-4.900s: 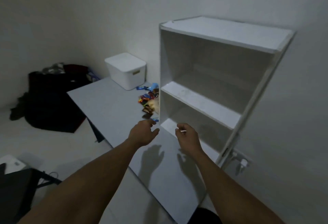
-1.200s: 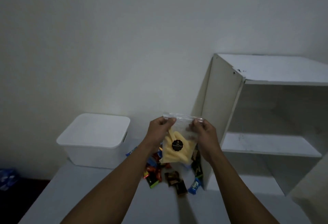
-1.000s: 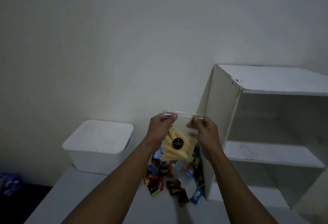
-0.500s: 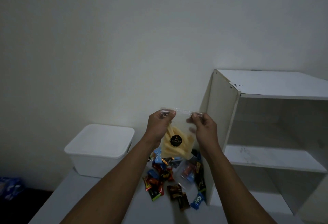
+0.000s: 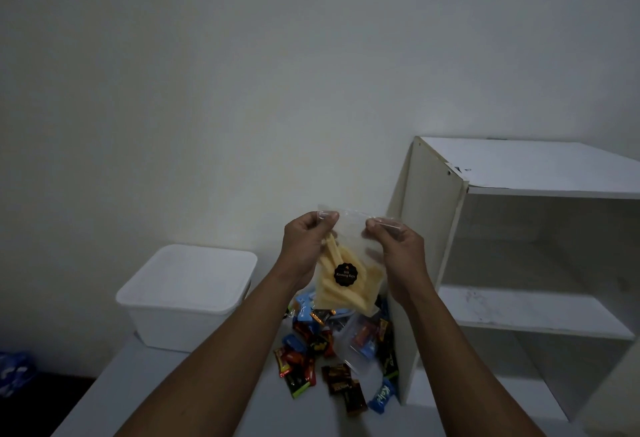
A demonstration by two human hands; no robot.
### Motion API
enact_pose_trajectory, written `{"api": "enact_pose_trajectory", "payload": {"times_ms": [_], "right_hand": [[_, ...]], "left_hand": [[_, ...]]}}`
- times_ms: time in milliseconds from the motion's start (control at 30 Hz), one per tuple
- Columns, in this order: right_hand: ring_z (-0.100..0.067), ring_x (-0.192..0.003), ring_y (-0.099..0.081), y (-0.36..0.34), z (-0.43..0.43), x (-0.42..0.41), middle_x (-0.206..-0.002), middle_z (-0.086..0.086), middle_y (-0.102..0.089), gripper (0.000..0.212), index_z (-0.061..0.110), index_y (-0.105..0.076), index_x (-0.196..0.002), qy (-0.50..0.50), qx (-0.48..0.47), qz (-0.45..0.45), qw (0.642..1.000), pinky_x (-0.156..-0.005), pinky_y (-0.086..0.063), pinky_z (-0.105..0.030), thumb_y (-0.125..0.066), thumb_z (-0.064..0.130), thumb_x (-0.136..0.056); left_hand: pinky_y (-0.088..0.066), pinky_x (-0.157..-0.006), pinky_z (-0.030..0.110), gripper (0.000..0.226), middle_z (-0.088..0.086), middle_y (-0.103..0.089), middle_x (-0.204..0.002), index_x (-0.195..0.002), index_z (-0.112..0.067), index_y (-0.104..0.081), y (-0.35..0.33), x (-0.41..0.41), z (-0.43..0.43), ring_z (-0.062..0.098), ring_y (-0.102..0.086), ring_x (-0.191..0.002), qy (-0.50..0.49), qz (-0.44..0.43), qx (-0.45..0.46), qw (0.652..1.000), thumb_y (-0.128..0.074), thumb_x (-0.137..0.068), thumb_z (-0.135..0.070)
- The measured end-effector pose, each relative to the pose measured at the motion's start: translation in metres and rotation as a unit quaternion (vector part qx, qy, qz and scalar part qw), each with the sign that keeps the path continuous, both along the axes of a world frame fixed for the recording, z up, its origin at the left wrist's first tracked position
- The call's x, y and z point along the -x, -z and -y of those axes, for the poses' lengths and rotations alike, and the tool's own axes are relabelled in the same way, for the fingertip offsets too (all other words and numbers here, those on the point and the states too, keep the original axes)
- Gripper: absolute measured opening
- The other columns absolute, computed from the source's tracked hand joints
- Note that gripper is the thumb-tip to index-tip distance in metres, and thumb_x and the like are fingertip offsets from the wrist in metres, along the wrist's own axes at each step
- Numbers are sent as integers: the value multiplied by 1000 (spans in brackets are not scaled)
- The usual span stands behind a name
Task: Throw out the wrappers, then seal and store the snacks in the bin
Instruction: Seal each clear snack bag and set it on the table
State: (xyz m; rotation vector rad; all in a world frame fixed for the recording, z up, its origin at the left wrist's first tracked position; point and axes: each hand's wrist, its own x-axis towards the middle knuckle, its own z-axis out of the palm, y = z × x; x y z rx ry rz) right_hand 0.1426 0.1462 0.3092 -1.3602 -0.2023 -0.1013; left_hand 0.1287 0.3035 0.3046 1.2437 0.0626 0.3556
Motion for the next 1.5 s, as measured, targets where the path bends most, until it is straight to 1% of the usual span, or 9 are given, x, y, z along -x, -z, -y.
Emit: {"api": "enact_pose_trajectory", "payload": {"times_ms": [367, 467, 633, 767, 867, 1033, 1133, 1300, 1500], "right_hand": [[-19, -92, -70, 4, 4, -8, -88, -5, -75, 17, 8, -73, -99, -12, -8, -7, 1000, -90, -54, -53, -75, 18, -86], [-19, -87, -71, 3, 5, -8, -86, -5, -76, 9, 14, -76, -89, -29, 5, -8, 1000, -85, -56, -46, -79, 18, -82], [-12, -84, -69, 4, 3, -8, -83, 0, -76, 8, 13, -76, -88, -23, 13, -4, 1000, -83, -53, -40, -77, 19, -83], [-7, -88, -69, 3, 6, -9, -86, 3, -76, 16, 10, -76, -94, -29, 51, 15, 998, -85, -53, -35, -76, 23, -85], [-1, -84, -69, 2, 7, -9, -83, 4, -76, 17, 9, -77, -95, -42, 69, 28, 996, -78, -51, -28, -76, 24, -86], [-9, -83, -71, 2, 6, -10, -84, -2, -77, 14, 10, -78, -93, -45, 60, 29, 997, -77, -54, -31, -79, 19, -82], [-16, -85, -71, 5, 6, -11, -86, -6, -77, 13, 9, -78, -91, -45, 61, 28, 997, -83, -55, -37, -80, 18, -81], [-10, -83, -70, 3, 6, -10, -85, -5, -77, 12, 9, -76, -94, -37, 55, 35, 997, -82, -51, -31, -74, 18, -86], [-14, -86, -70, -1, 10, -14, -86, -6, -76, 14, 9, -76, -96, -51, 78, 44, 995, -82, -50, -33, -73, 20, -88]], "left_hand": [[-50, -70, 27, 7, -2, -60, -70, -86, -13, -69, -4, -3, 1, 10, -58, -69, 9, -15, 32, 999, -68, -90, -19], [-50, -71, 29, 11, 1, -59, -72, -82, -13, -67, -3, -4, -1, 12, -56, -69, 19, -18, 4, 1000, -67, -91, -19], [-51, -72, 32, 11, 3, -62, -72, -81, -15, -70, 1, -5, 1, 14, -58, -68, 35, -16, 5, 999, -70, -89, -21], [-49, -72, 31, 10, 0, -61, -70, -87, -11, -72, -1, -3, 0, 13, -56, -69, 51, -24, -35, 998, -71, -88, -20], [-50, -69, 26, 15, -5, -69, -75, -93, -7, -74, -3, -2, 2, 8, -59, -70, 50, -21, -98, 994, -75, -85, -19], [-46, -62, 16, 2, -14, -67, -64, -87, -13, -73, -4, -2, 6, 4, -57, -65, 34, -13, -121, 992, -72, -87, -15], [-45, -62, 18, 2, -14, -65, -62, -86, -14, -72, -4, -2, 7, 8, -54, -66, 34, -6, -118, 992, -72, -86, -15], [-45, -65, 21, 8, -11, -67, -65, -90, -11, -74, -5, -3, 13, 7, -55, -66, 40, -7, -116, 992, -74, -86, -18], [-43, -70, 32, 9, -2, -64, -65, -85, -15, -78, -3, -4, 11, 17, -52, -69, 51, -11, -91, 994, -78, -81, -22]]}}
